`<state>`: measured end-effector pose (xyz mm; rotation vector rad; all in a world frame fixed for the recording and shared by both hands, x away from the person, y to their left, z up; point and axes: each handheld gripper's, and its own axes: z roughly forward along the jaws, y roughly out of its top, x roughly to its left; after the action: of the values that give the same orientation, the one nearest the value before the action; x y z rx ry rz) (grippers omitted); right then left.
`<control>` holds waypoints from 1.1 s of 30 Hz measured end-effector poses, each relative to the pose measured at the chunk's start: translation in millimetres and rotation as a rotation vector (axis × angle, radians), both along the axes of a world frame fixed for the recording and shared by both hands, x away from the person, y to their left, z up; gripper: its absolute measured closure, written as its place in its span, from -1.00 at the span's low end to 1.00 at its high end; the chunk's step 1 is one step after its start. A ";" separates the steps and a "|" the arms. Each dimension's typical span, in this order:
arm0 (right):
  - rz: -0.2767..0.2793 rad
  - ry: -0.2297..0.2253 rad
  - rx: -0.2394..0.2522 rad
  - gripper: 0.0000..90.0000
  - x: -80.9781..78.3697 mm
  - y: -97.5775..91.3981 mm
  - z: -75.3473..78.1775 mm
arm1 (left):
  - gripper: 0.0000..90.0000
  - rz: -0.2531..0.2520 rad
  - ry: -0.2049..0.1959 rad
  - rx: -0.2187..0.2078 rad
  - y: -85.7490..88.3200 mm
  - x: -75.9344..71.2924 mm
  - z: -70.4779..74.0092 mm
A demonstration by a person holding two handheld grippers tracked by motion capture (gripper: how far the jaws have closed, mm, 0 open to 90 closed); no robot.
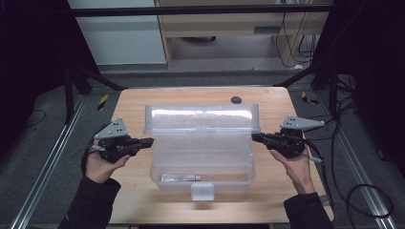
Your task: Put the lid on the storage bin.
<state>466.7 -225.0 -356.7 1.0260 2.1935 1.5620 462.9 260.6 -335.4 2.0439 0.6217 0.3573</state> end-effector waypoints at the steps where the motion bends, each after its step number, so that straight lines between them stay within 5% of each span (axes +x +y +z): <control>1: 0.000 -0.003 -0.002 1.00 -0.8 -0.1 -0.6 | 1.00 0.004 0.005 -0.012 4.0 0.7 -0.9; 19: 0.001 0.005 -0.068 1.00 -20.3 -0.5 -10.3 | 1.00 0.046 0.073 -0.047 14.1 -1.4 -20.6; 33: -0.008 0.023 -0.209 1.00 -40.5 4.1 -21.2 | 1.00 0.086 0.107 -0.019 11.0 -18.8 -40.8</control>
<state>426.3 -220.9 -378.0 0.9914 2.3063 1.2894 444.2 271.6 -376.2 2.0323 0.7779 0.2926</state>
